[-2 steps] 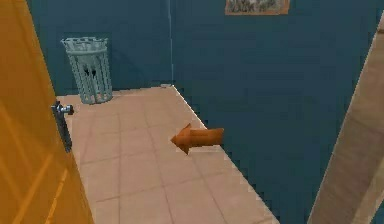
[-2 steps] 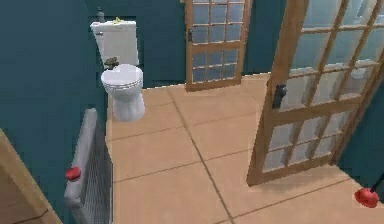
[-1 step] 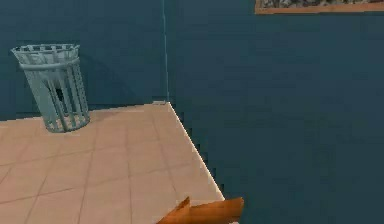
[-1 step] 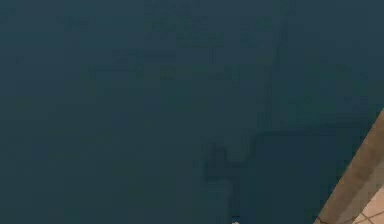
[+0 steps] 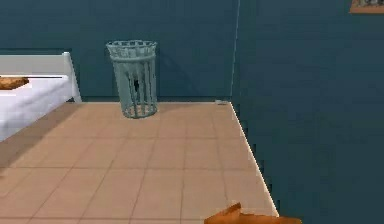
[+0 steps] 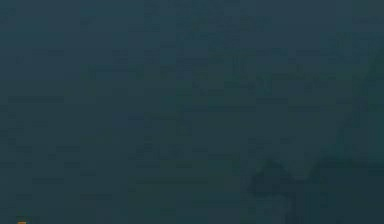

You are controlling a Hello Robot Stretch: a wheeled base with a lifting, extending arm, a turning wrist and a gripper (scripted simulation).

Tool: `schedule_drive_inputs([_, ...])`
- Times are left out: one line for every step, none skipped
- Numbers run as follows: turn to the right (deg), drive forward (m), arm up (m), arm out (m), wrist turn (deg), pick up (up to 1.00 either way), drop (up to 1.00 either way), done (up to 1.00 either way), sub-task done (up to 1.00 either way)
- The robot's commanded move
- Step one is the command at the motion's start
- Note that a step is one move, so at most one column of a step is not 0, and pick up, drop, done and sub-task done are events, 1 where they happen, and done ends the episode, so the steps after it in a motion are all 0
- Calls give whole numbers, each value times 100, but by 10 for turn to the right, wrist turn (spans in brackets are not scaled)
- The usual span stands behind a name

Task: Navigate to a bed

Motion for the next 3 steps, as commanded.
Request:
schedule_drive_inputs([0, 5, 0, 0, 0, 0, 0, 0, 0])
schedule_drive_inputs([0, 45, 0, 0, 0, 0, 0, 0, 0])
schedule_drive_inputs([-450, 0, 0, 0, 0, 0, 0, 0, 0])
